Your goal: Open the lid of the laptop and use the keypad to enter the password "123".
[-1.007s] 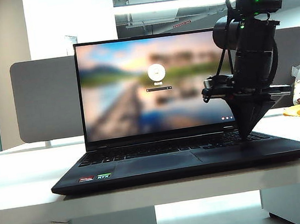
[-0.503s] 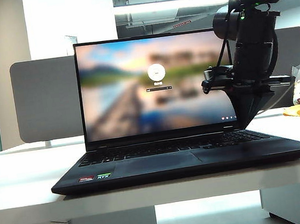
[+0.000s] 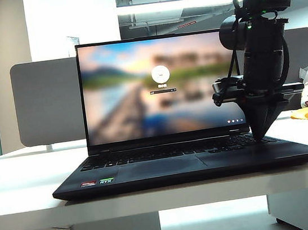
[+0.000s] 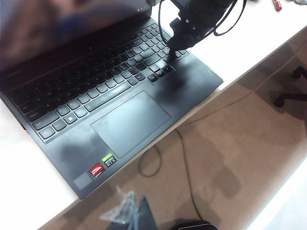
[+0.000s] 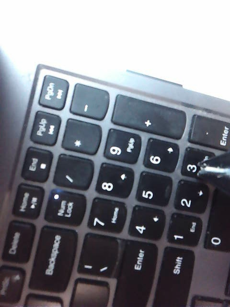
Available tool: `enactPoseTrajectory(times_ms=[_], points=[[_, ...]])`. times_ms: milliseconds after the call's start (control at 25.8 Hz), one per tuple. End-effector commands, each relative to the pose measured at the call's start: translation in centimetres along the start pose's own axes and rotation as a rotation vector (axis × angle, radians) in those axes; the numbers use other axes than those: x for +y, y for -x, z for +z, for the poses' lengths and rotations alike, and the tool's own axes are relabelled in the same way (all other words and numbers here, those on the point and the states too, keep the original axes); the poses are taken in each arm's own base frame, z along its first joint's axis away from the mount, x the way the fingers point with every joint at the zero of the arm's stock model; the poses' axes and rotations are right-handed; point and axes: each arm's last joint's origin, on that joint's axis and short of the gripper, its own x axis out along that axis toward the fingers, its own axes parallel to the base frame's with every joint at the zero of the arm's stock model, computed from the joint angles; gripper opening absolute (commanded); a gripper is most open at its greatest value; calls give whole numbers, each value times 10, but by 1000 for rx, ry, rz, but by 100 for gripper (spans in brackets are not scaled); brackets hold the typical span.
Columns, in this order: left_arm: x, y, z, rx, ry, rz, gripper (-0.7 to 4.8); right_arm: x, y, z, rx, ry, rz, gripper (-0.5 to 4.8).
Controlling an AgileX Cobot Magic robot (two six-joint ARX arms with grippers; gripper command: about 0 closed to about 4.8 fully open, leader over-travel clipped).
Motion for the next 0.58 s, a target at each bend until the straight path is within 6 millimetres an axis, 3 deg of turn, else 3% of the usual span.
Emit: enactPoseTrajectory(times_ms=[39,581], points=[[0,1,1,-8,-2,-2,-5,-1,-4,-1,21,1,-6,-6],[0,1,0,0,-1,-1,-5,-2,-1,1,0,4,-1,-6]])
